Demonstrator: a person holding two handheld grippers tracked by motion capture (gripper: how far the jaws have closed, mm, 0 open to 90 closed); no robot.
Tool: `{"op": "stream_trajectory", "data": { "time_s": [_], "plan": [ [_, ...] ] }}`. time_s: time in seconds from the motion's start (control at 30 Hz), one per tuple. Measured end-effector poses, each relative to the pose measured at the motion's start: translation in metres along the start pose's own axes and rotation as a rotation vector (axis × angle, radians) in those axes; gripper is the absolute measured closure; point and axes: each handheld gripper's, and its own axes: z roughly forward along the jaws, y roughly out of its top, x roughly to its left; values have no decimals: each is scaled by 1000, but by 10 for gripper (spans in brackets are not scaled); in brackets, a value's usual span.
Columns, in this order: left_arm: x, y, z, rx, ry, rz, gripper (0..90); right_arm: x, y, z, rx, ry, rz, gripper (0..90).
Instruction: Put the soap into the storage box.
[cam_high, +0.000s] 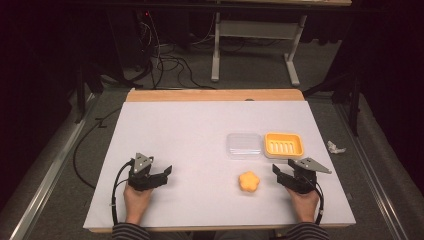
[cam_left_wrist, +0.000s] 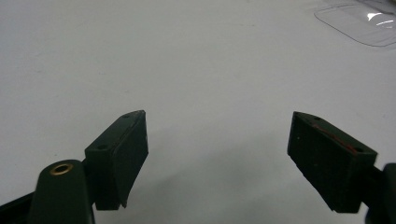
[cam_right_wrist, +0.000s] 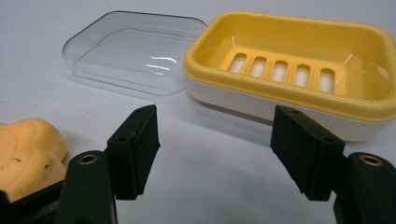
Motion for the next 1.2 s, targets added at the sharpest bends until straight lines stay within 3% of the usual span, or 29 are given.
{"op": "stream_trajectory", "data": {
  "time_s": [0.3,0.6,0.9,1.03,1.2],
  "plan": [
    [1,0,0,4,2,-12,208,1,1,1,13,-7,-9,323],
    [2,1,1,13,2,-24,210,-2,2,4,47,2,15,285],
    [3,1,2,15,4,-32,211,-2,3,4,41,10,17,254],
    [3,1,1,17,5,-26,213,1,3,4,46,2,-20,257],
    [3,1,1,17,7,-26,213,0,4,2,39,8,-7,256]
  ]
}}
